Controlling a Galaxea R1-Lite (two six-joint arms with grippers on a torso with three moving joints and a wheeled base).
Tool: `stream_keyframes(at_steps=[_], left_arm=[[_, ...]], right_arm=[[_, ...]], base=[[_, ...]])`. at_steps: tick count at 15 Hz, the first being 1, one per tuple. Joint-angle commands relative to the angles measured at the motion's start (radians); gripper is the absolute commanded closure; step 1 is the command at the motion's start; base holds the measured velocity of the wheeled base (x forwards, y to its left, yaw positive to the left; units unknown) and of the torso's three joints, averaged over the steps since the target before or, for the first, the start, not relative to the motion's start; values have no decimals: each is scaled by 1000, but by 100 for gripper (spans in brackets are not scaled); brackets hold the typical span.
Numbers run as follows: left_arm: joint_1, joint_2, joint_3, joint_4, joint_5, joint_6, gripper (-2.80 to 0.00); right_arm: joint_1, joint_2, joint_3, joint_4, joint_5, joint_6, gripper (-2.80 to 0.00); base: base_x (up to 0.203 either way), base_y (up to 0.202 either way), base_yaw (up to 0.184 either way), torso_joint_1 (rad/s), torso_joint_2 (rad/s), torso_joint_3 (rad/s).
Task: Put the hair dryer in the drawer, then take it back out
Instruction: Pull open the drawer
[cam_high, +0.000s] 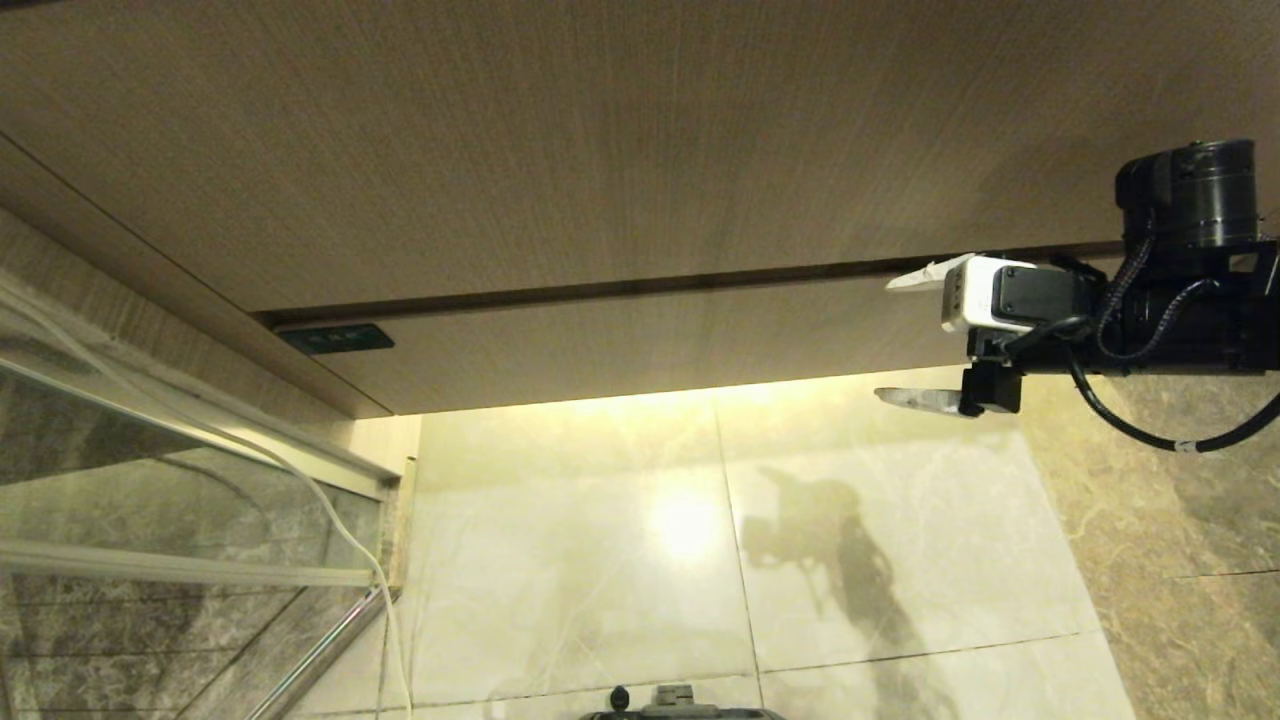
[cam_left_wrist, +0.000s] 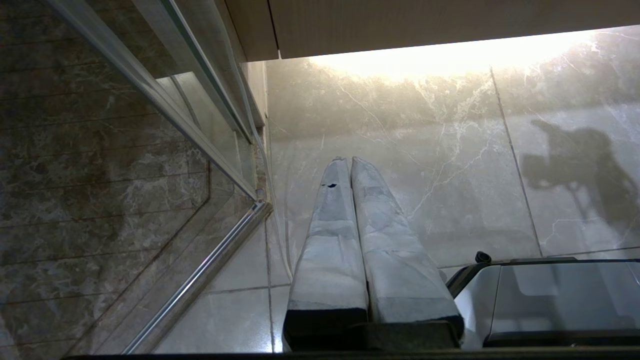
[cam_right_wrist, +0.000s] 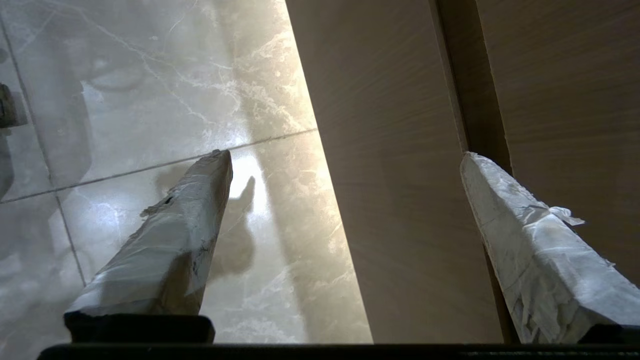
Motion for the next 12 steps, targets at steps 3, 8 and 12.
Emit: stream_keyframes(at_steps=[3, 8, 12], left_arm=[[0, 1, 0, 0, 0, 0, 0], [0, 0, 0, 0, 0, 0, 0], [0, 2, 0, 0, 0, 0, 0]], right_arm=[[0, 64, -10, -127, 1, -11, -280], [0, 114, -32, -124, -10, -12, -280], [0, 152, -40, -135, -18, -11, -280]], base=[[0, 0, 0, 0, 0, 0], [0, 0, 0, 0, 0, 0], [0, 0, 0, 0, 0, 0]])
